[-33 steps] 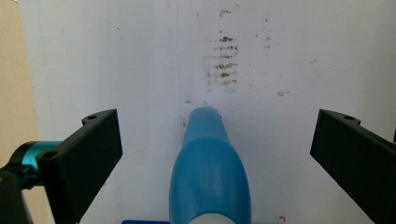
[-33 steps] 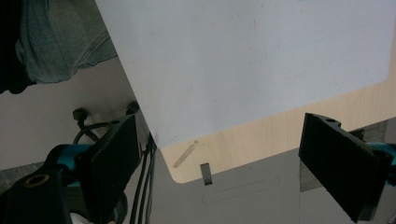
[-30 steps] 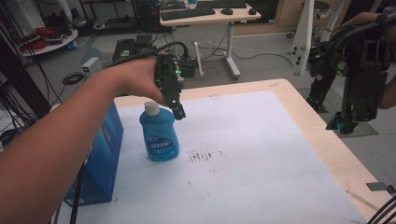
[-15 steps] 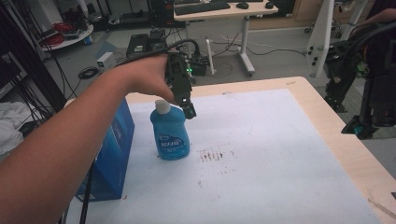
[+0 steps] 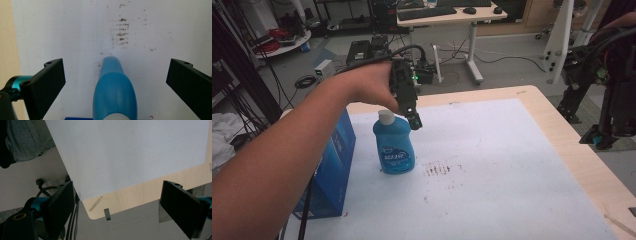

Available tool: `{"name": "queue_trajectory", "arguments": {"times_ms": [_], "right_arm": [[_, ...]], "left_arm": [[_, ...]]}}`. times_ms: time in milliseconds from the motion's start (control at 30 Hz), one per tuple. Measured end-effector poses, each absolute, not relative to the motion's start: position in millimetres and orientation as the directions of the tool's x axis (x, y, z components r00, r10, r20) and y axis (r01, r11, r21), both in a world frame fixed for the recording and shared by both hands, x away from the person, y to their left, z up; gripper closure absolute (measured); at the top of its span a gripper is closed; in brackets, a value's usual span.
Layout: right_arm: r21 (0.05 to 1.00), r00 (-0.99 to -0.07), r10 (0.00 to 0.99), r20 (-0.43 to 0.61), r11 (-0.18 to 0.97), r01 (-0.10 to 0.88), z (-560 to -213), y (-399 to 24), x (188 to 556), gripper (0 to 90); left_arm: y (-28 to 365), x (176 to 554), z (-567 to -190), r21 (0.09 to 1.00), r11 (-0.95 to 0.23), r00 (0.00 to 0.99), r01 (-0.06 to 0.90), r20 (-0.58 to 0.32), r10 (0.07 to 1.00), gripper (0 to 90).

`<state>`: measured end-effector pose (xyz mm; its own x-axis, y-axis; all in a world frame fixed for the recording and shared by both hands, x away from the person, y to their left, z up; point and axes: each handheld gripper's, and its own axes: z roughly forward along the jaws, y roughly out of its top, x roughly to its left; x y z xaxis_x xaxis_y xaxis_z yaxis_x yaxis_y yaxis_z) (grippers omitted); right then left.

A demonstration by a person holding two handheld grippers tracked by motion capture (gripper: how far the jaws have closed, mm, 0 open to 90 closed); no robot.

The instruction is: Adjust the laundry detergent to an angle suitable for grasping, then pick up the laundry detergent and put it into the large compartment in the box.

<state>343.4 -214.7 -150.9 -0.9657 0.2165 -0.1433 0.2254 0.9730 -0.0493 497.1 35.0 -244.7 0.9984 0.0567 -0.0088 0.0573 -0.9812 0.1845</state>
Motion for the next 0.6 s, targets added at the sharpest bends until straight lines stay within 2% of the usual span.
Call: {"name": "queue_trajectory", "arguments": {"times_ms": [600], "right_arm": [[-0.061,-0.972,0.185,-0.146,0.979,0.196,-150.1,-209.7,332.5,11.7]], "left_arm": [[34.6,489.5,-237.8,0.190,-0.980,0.998,0.060,0.007,0.062,2.1]]}}
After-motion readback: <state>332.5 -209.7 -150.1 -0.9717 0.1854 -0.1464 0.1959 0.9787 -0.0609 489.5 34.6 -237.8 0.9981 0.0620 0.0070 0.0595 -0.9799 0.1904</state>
